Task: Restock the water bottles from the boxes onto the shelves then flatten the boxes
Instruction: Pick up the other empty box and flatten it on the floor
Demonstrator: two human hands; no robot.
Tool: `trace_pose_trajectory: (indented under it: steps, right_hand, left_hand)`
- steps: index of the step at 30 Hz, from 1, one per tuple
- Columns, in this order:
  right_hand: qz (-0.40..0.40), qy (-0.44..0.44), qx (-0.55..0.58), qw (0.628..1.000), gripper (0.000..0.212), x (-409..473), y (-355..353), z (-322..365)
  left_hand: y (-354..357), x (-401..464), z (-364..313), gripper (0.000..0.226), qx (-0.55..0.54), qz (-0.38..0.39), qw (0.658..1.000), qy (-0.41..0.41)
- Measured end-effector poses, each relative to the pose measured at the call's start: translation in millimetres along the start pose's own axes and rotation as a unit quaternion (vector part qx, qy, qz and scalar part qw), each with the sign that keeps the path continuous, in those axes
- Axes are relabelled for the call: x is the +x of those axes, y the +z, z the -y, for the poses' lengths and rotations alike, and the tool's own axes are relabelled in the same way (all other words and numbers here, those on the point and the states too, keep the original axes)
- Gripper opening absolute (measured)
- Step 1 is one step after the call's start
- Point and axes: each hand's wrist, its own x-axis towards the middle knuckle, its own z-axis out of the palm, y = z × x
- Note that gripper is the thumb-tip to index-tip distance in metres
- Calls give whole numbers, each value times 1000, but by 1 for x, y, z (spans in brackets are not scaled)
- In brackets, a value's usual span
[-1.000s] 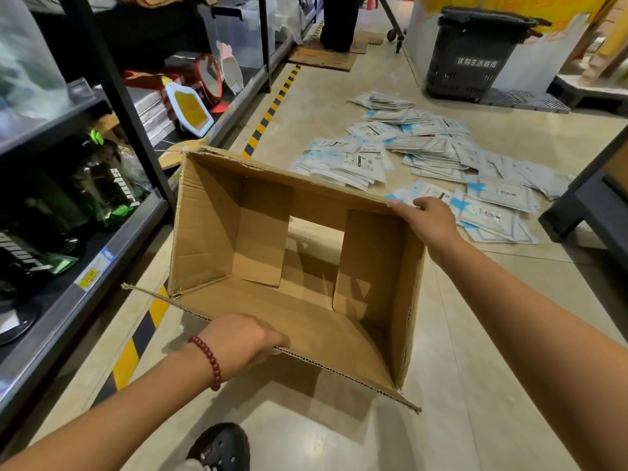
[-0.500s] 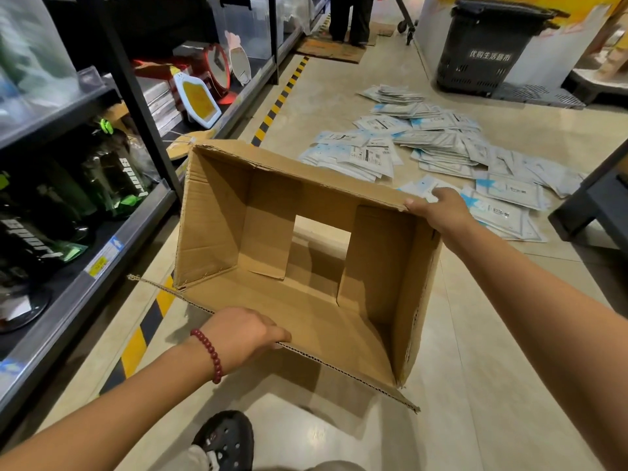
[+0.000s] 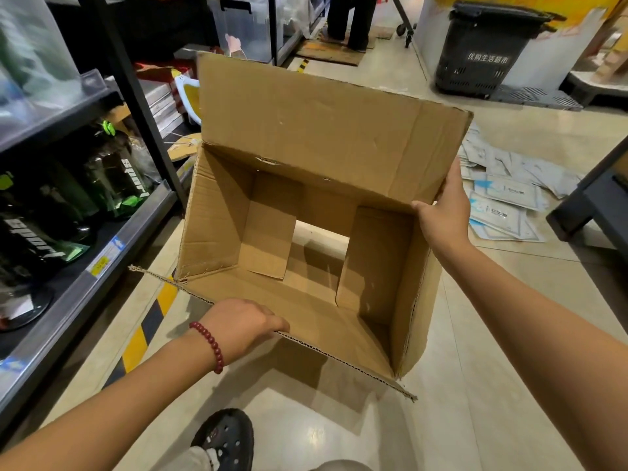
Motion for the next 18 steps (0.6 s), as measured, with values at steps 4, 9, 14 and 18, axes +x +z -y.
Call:
trace_pose_trajectory:
  steps: [4, 9, 14, 18]
  right_hand:
    - [-1, -53, -19, 998, 33, -13, 0, 0]
    - [51, -93, -90, 990, 34, -27, -10, -22]
    - [116, -204, -232, 944, 39, -33, -22, -37]
    - [137, -326, -316, 880, 52, -47, -34, -35]
  left_hand:
    - [-4, 1, 3, 37, 0, -3, 1000, 5]
    - [-13, -3, 10, 36, -42, 14, 999, 10]
    - [-48, -19, 13, 65, -41, -101, 989, 96]
    - [-89, -37, -8, 38, -124, -315, 904, 262]
